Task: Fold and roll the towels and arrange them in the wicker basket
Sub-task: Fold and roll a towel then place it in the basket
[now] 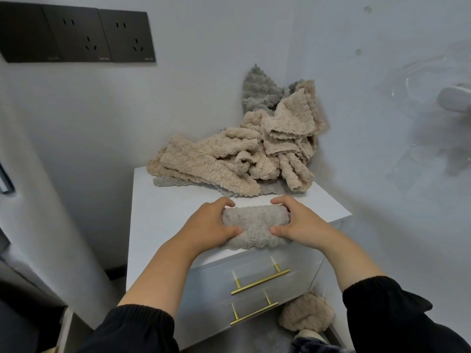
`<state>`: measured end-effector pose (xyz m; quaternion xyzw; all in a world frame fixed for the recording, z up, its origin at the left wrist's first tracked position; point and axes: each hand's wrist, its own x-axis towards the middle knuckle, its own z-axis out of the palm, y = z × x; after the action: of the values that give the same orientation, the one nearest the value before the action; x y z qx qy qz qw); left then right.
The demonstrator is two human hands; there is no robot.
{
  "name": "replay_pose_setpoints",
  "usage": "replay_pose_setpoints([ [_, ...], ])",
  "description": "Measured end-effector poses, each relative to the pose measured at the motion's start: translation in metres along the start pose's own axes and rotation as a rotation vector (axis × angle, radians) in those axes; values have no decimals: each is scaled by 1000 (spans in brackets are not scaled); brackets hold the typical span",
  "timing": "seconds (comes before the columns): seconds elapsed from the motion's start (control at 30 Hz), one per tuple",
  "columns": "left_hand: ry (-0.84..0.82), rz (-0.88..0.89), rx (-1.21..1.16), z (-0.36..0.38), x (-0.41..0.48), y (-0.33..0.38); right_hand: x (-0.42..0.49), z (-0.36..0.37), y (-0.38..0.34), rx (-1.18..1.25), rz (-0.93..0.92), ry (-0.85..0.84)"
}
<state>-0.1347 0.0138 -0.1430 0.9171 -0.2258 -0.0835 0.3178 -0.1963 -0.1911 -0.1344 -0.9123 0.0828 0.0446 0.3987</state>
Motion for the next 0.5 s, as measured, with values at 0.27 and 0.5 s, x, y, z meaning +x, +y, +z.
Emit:
replay_pose_setpoints([
  [0.27,138,-25,-64,13,2,14,4,10,2,181,11,233],
  [0.5,242,25,-52,35,14,39,-4,11,8,187,58,520],
])
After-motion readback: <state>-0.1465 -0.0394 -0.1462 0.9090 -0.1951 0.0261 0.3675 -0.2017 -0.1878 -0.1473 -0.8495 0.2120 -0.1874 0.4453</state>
